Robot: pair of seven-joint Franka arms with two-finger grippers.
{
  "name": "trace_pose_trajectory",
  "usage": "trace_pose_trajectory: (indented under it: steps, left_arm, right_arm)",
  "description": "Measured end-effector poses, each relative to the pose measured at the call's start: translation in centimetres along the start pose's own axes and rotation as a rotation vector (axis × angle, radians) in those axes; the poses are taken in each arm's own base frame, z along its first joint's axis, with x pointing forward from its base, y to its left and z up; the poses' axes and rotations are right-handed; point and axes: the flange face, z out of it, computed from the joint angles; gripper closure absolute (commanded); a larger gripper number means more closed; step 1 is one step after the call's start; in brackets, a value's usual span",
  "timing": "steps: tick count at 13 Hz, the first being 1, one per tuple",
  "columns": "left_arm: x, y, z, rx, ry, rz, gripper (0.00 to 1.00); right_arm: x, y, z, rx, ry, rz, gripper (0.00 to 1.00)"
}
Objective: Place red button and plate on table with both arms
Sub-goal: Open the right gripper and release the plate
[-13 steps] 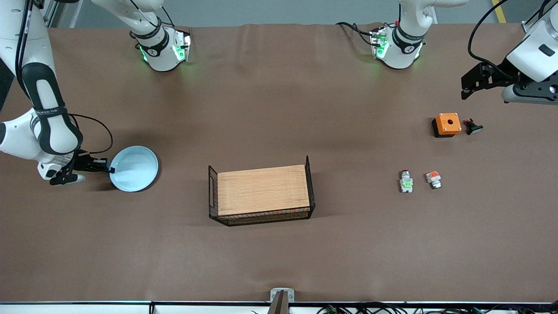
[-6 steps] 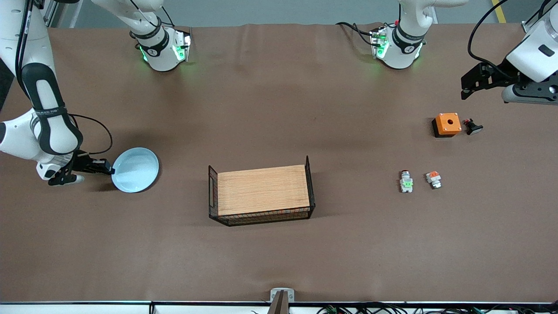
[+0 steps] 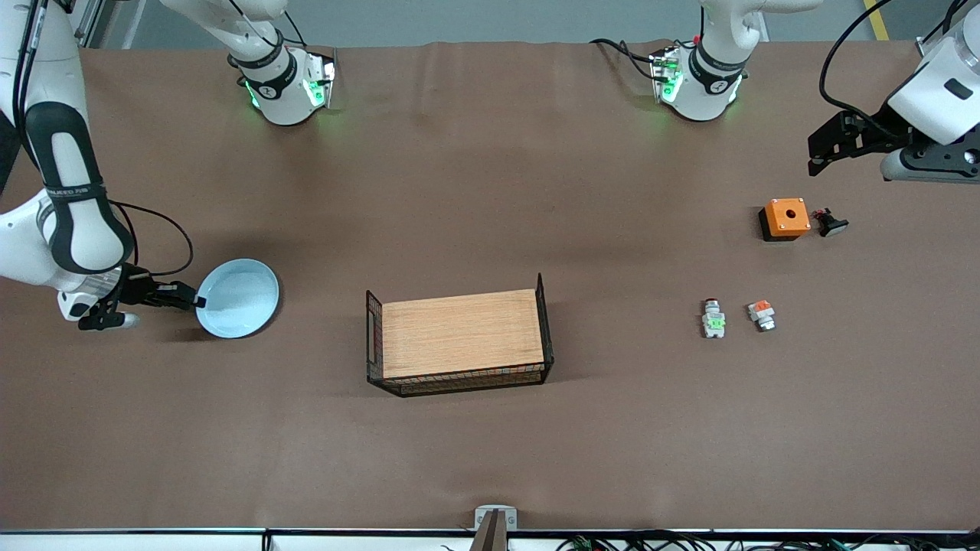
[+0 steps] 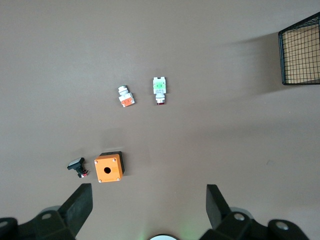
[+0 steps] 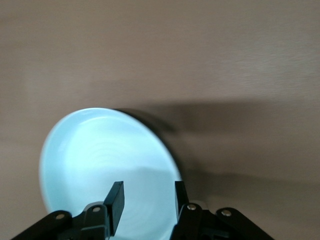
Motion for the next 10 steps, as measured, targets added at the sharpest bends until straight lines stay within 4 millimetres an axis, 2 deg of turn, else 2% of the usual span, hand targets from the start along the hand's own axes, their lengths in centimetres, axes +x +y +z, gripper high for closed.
trace_pose_trajectory:
  steps: [7,8,10]
  left_arm:
    - [0.0,0.4,0.0,0.0,0.003,0.007,0.0]
    - [0.0,0.4,0.0,0.001,0.003,0.007,0.0]
    - [0.0,0.4,0.0,0.001,0.003,0.007,0.0]
  right_arm:
    - [1.4,-3.7,-3.3,0.008,0.026,-0.027,0.0]
    - [2.0,-5.0,-4.4,-0.015,0.016,-0.009,0.0]
    - [3.4,-8.8,-7.8,-0.08,-0.033,0.064,0.0]
